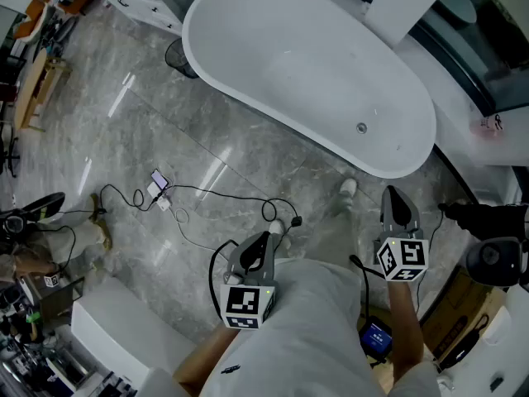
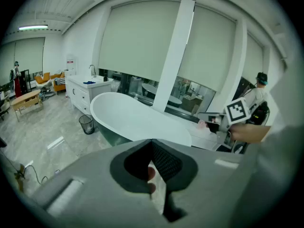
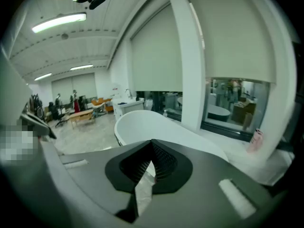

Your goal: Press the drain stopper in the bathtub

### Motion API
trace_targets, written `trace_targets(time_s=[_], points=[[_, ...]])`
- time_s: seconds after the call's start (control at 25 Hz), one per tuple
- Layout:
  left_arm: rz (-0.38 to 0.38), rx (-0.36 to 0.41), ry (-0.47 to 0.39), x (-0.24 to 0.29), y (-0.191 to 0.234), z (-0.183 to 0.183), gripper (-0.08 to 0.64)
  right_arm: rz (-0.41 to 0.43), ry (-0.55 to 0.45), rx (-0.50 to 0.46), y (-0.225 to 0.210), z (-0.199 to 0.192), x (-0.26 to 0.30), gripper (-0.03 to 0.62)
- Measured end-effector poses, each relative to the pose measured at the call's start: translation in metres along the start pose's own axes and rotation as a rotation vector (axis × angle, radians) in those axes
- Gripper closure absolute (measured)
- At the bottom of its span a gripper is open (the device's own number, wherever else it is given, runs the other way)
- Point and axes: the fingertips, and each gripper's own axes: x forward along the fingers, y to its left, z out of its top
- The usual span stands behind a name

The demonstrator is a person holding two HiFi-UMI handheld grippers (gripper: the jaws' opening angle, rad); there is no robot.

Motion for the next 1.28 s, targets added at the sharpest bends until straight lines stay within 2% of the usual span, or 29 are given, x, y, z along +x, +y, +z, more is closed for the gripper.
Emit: trace_targets(time_s=[0.16, 0.32, 0.44, 0.56, 0.64, 0.76, 0.88, 1.0, 1.08, 1.28], points=[[-0.074, 0.057, -0.022, -0.043, -0.023, 0.005, 0.560, -0.037, -0.058, 0.109, 0.061, -0.003, -0.107, 0.600], [-0.218, 0.151, -0.084, -0.069, -0.096, 0.014, 0.560, -0.059, -0.123, 0.150, 0.094, 0.002, -0.200, 0.600], [-0.321, 0.223, -0.116, -0.080, -0.160, 0.010, 0.560, -0.112, -0.174, 0.169, 0.092, -0.003, -0.250, 0.600], [-0.379, 0.295, -0.131, -0.084, -0.216, 0.000, 0.560, -0.125, -0.186, 0.180, 0.079, -0.016, -0.279, 0.600], [-0.407, 0.308, -0.108, -0.089, -0.248, -0.010, 0.560, -0.120, -0.179, 0.226, 0.071, -0.029, -0.300, 0.600], [-0.427, 0.339, -0.091, -0.102, -0.296, -0.022, 0.560, -0.117, -0.199, 0.288, 0.050, -0.041, -0.333, 0.600], [-0.428, 0.360, -0.076, -0.111, -0.329, -0.046, 0.560, -0.125, -0.224, 0.293, 0.030, -0.056, -0.361, 0.598], [-0.408, 0.364, -0.052, -0.127, -0.340, -0.079, 0.560, -0.140, -0.243, 0.263, 0.025, -0.079, -0.390, 0.598], [-0.398, 0.376, -0.038, -0.140, -0.346, -0.098, 0.560, -0.155, -0.244, 0.276, 0.024, -0.095, -0.408, 0.598], [-0.369, 0.373, -0.031, -0.128, -0.349, -0.094, 0.560, -0.167, -0.214, 0.342, 0.009, -0.113, -0.409, 0.598]])
